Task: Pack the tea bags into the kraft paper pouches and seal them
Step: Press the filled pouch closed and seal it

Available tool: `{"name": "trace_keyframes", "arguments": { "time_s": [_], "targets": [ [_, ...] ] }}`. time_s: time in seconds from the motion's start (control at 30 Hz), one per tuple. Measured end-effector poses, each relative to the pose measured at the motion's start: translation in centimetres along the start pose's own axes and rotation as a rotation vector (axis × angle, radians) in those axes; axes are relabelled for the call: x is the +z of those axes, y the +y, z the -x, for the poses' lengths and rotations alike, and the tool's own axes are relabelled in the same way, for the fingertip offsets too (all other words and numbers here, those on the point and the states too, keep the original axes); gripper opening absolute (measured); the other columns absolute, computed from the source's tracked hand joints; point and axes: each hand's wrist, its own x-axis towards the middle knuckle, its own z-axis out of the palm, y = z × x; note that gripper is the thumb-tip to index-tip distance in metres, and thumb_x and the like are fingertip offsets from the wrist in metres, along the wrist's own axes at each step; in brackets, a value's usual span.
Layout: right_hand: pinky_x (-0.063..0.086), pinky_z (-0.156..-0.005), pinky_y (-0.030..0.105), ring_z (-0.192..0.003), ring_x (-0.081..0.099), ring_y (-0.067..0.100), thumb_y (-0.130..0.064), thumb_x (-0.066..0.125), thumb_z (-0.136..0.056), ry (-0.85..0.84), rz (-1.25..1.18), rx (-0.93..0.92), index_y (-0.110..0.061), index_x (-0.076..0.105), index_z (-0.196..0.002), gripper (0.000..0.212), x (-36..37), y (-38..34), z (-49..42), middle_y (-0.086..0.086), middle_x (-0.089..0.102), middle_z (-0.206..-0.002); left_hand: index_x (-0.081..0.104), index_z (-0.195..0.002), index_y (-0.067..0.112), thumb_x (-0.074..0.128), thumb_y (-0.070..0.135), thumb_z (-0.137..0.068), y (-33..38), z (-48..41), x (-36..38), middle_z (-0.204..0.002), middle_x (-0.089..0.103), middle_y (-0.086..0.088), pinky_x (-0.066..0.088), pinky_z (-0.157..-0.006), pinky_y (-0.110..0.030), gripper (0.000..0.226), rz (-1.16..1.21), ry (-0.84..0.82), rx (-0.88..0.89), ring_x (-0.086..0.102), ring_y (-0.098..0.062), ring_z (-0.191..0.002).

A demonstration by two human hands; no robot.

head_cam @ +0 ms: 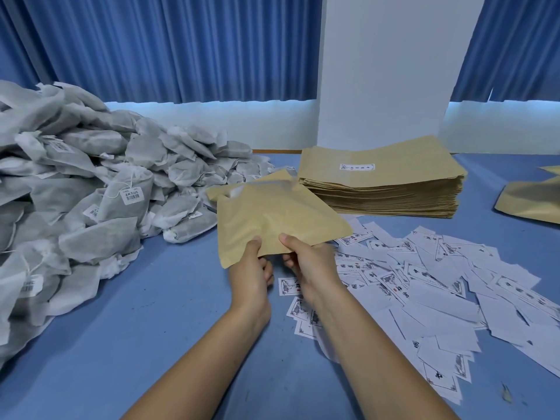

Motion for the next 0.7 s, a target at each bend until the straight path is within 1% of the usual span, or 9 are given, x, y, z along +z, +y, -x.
{"name": "trace_keyframes", "arguments": {
  "time_s": [0.07, 0.13, 0.17, 0.27, 0.37, 0.43, 0.5, 0.57, 0.7],
  "targets": [
    [0.039, -0.046, 0.02, -0.048, 0.048, 0.011, -0.004, 0.07, -0.082, -0.042, 0.007, 0.03, -0.008, 0.064, -0.086, 0.008, 0.2, 0.0, 0.3, 0.004, 0.063, -0.072, 0.038, -0.063, 0.022, 0.053, 0.024, -0.094, 0.0, 0.0, 0.0, -0.041, 0.025, 0.01, 0.02, -0.039, -0.02, 0.034, -0.017, 0.002, -0.009, 0.02, -0.006, -0.036],
    [0.037, -0.047, 0.02, -0.047, 0.047, 0.01, -0.003, 0.07, -0.081, -0.085, 0.038, 0.038, -0.006, 0.065, -0.081, 0.006, 0.4, 0.2, 0.5, 0.006, 0.062, -0.07, 0.043, -0.064, 0.023, 0.054, 0.022, -0.094, -0.1, 0.1, 0.2, -0.041, 0.032, 0.012, 0.025, -0.037, -0.016, 0.032, -0.032, 0.002, -0.006, 0.025, -0.004, -0.036],
    [0.037, -0.047, 0.02, -0.047, 0.047, 0.009, -0.001, 0.07, -0.081, -0.089, 0.051, 0.029, -0.005, 0.065, -0.08, 0.007, 0.5, 0.3, 0.6, 0.006, 0.061, -0.07, 0.044, -0.064, 0.022, 0.054, 0.022, -0.094, -0.1, 0.2, 0.3, -0.042, 0.032, 0.012, 0.025, -0.038, -0.016, 0.032, -0.053, 0.011, -0.003, 0.025, -0.003, -0.036],
    [0.038, -0.047, 0.019, -0.047, 0.046, 0.01, 0.0, 0.07, -0.079, -0.04, 0.063, 0.008, -0.005, 0.063, -0.079, 0.009, 0.7, 0.4, 0.4, 0.007, 0.06, -0.071, 0.041, -0.064, 0.02, 0.049, 0.023, -0.092, -0.1, 0.5, 0.1, -0.046, 0.03, 0.008, 0.022, -0.042, -0.021, 0.03, -0.094, 0.068, 0.049, 0.024, -0.007, -0.039],
    [0.037, -0.048, 0.019, -0.05, 0.046, 0.012, -0.001, 0.07, -0.081, -0.014, 0.035, 0.032, -0.006, 0.062, -0.079, 0.009, 0.4, 0.2, 0.1, 0.006, 0.059, -0.069, 0.041, -0.064, 0.02, 0.049, 0.019, -0.092, -0.1, 0.3, -0.4, -0.05, 0.031, 0.008, 0.021, -0.038, -0.021, 0.028, -0.059, 0.133, 0.146, 0.024, -0.008, -0.042],
    [0.037, -0.049, 0.02, -0.05, 0.047, 0.012, -0.004, 0.069, -0.082, -0.027, 0.003, 0.05, -0.007, 0.063, -0.077, 0.009, 0.3, 0.1, 0.1, 0.005, 0.059, -0.068, 0.043, -0.063, 0.02, 0.05, 0.017, -0.093, 0.0, 0.2, -0.6, -0.048, 0.032, 0.009, 0.022, -0.039, -0.021, 0.031, -0.091, 0.127, 0.176, 0.025, -0.008, -0.042],
    [0.038, -0.051, 0.022, -0.051, 0.047, 0.012, -0.006, 0.071, -0.081, -0.072, 0.015, 0.068, -0.006, 0.064, -0.08, 0.007, 0.5, 0.2, 0.4, 0.005, 0.061, -0.069, 0.046, -0.062, 0.019, 0.051, 0.015, -0.094, -0.3, 0.1, -0.6, -0.047, 0.036, 0.009, 0.025, -0.04, -0.021, 0.032, -0.149, 0.111, 0.188, 0.029, -0.007, -0.042],
    [0.038, -0.05, 0.02, -0.05, 0.047, 0.011, -0.004, 0.073, -0.079, -0.124, 0.047, 0.069, -0.003, 0.066, -0.085, 0.009, 0.7, 0.6, 0.8, 0.005, 0.062, -0.07, 0.048, -0.062, 0.016, 0.052, 0.014, -0.093, -0.5, 0.1, -0.6, -0.048, 0.04, 0.009, 0.028, -0.04, -0.018, 0.031, -0.205, 0.1, 0.219, 0.034, -0.007, -0.043],
    [0.037, -0.05, 0.019, -0.047, 0.045, 0.009, 0.003, 0.07, -0.079, -0.08, 0.054, 0.072, 0.005, 0.065, -0.092, 0.015, 0.8, 0.7, 0.7, 0.005, 0.06, -0.067, 0.048, -0.059, 0.017, 0.053, 0.014, -0.093, -0.6, 0.0, -0.7, -0.044, 0.042, 0.015, 0.03, -0.041, -0.017, 0.034, -0.234, 0.092, 0.239, 0.036, -0.005, -0.043]
  ]
}}
